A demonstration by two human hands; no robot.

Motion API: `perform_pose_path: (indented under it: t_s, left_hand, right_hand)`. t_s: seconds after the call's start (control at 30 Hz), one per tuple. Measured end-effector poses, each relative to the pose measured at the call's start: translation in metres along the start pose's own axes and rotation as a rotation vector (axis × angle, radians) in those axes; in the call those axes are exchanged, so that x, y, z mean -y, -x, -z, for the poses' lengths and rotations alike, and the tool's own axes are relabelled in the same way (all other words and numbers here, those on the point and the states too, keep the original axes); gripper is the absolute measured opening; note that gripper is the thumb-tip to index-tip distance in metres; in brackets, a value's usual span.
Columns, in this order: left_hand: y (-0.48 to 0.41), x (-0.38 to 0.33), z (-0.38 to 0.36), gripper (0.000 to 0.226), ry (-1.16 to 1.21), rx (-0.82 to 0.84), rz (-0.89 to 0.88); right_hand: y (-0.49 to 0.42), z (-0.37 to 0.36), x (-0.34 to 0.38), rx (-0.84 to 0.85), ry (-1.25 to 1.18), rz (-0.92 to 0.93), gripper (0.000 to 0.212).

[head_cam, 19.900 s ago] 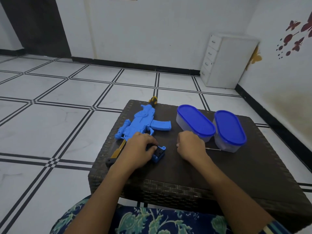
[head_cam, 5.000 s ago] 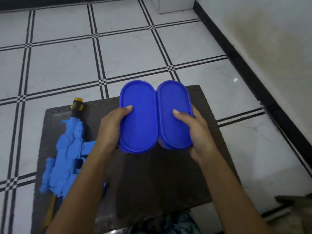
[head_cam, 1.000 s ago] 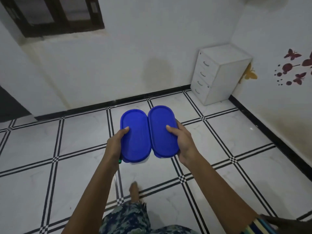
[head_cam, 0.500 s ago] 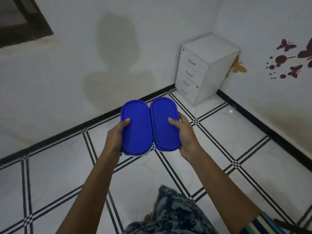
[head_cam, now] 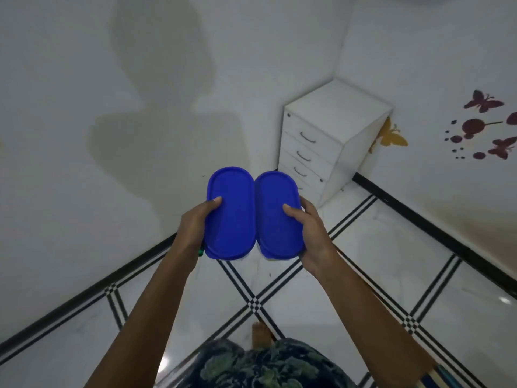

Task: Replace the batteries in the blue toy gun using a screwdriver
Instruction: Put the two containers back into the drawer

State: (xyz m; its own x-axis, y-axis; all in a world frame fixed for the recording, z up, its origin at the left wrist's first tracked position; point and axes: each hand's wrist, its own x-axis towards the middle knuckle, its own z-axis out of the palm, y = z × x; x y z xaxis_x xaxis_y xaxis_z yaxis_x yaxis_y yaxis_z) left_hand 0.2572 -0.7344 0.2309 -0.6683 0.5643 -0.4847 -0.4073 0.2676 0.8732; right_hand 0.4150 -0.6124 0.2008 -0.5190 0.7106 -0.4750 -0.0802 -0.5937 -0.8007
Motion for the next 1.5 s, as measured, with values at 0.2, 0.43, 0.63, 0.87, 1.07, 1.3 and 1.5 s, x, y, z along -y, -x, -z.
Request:
perform_pose_path:
  t_s: [0.2,0.43,0.63,0.87,1.07,1.3,1.5]
  left_hand:
    - [-0.113,-0.046,-0.02,0.025,0.05,0.074,0.071]
    - [-0.263,-0.105,-0.053,0.033,-0.068,0.197,0.107]
    - [-0.366,-0.163,-0.087,0.024,-0.134,0.34,0.126]
    - [-0.464,-0.19,-0.131,0.034,-0.249,0.426,0.145]
    - [-0.527,-0.183,-0.181,0.015,-0.287,0.42,0.178]
    - [-0.614,-0.148,-0.235,0.014,-0.253,0.385,0.215]
    - [-0.683,-0.112,-0.273,0.014,-0.284,0.466,0.167]
  right_hand:
    - [-0.1,-0.03,0.044,-0.053,-0.057,-0.008,0.045]
    - [-0.225,-0.058,0.078,-0.216,-0.17,0.017,0.048]
    - [-0.304,-0.087,0.114,-0.314,-0.265,0.077,0.049]
    - [-0.371,-0.092,0.146,-0.339,-0.215,0.027,0.039]
    - [-0.444,-0.061,0.171,-0.366,-0.187,-0.047,0.042]
    - [-0.552,-0.014,0.165,-0.385,-0.228,-0.13,0.041]
    - [-0.621,0.024,0.146,-0.432,-0.213,-0.142,0.037]
